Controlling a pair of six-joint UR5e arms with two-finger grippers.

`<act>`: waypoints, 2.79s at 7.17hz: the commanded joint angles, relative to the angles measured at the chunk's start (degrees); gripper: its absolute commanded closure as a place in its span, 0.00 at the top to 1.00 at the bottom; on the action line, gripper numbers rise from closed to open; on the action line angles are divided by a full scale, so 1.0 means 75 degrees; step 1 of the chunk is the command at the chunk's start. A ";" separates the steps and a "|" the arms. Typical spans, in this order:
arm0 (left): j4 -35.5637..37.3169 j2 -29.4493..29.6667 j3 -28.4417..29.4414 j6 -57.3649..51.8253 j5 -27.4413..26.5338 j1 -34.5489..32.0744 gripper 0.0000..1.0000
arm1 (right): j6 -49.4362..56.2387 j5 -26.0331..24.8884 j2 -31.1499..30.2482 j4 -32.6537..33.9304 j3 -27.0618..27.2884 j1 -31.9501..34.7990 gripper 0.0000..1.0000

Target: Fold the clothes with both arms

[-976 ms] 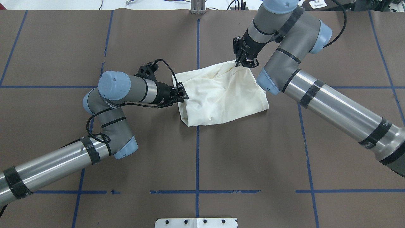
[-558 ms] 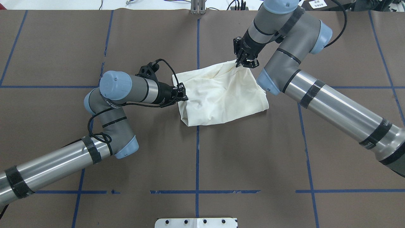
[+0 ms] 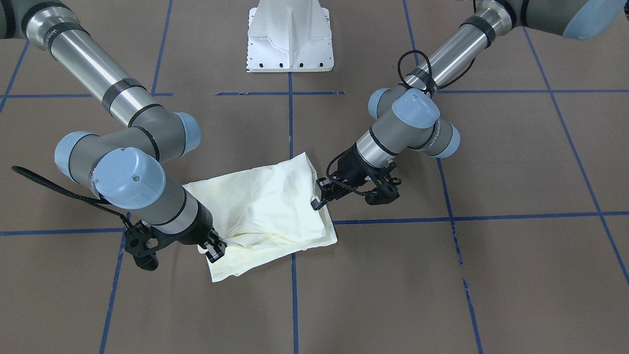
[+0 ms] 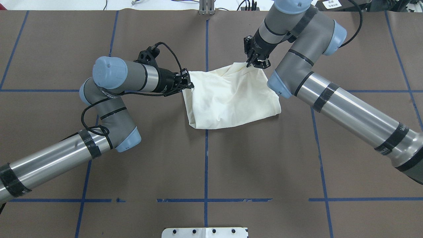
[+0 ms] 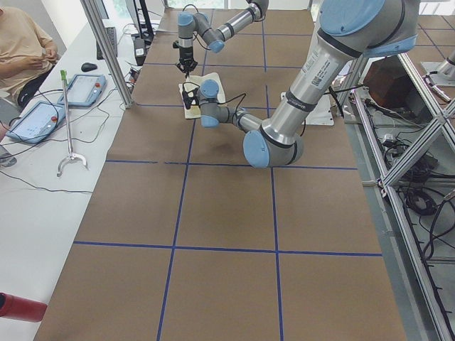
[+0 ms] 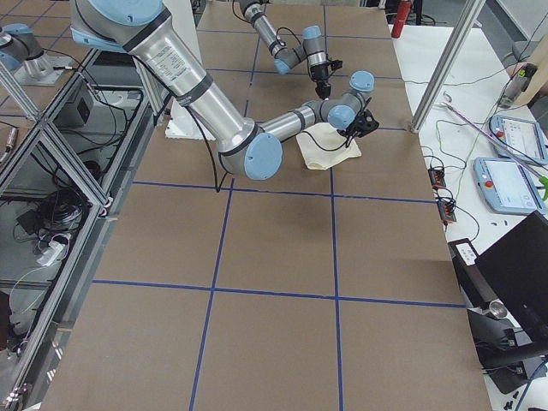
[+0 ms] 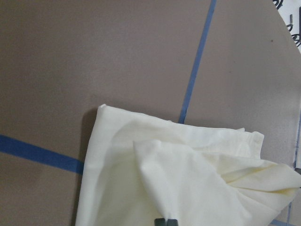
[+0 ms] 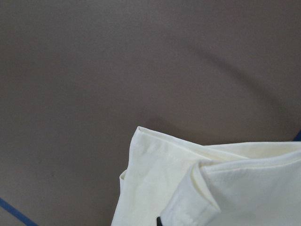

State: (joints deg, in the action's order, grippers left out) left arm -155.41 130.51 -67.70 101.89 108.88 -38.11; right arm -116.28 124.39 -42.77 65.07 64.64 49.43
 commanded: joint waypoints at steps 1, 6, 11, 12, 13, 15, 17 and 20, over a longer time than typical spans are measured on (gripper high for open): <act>0.0025 -0.0162 0.0037 -0.0027 -0.0032 -0.0006 0.00 | 0.0000 -0.0190 0.0019 -0.0027 -0.0063 -0.0028 0.00; 0.0002 -0.0164 0.0365 -0.0039 -0.0079 0.0030 0.00 | 0.0047 -0.0284 0.0393 -0.0319 -0.0717 -0.0063 0.75; 0.0025 -0.0279 -0.0041 -0.0156 0.0513 -0.0611 0.49 | 0.1778 0.0227 0.0150 -0.0684 -0.0838 0.0788 1.00; 0.0037 -0.0617 -0.0462 -0.0167 0.1284 -0.1090 0.49 | 0.2362 0.0370 -0.0420 -0.0672 -0.0269 0.1013 1.00; 0.0049 -0.1166 -0.0918 -0.0840 0.1941 -0.1663 0.49 | 0.3261 0.0441 -0.1110 -0.0672 0.0271 0.1340 1.00; 0.0049 -0.2488 -0.1157 -0.4228 0.2846 -0.2905 0.50 | 0.5950 0.1095 -0.2307 -0.0648 0.0685 0.2392 1.00; 0.0095 -0.3487 -0.1134 -0.6930 0.3165 -0.3972 0.50 | 0.8485 0.1227 -0.3339 -0.0625 0.0850 0.3202 1.00; 0.2043 -0.4100 -0.1110 -1.1707 0.3448 -0.5941 0.50 | 1.2014 0.1612 -0.4676 -0.0601 0.0850 0.4504 1.00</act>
State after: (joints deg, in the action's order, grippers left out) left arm -147.51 101.00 -75.88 28.65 134.14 -76.92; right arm -36.48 135.18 -73.67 60.48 70.97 79.49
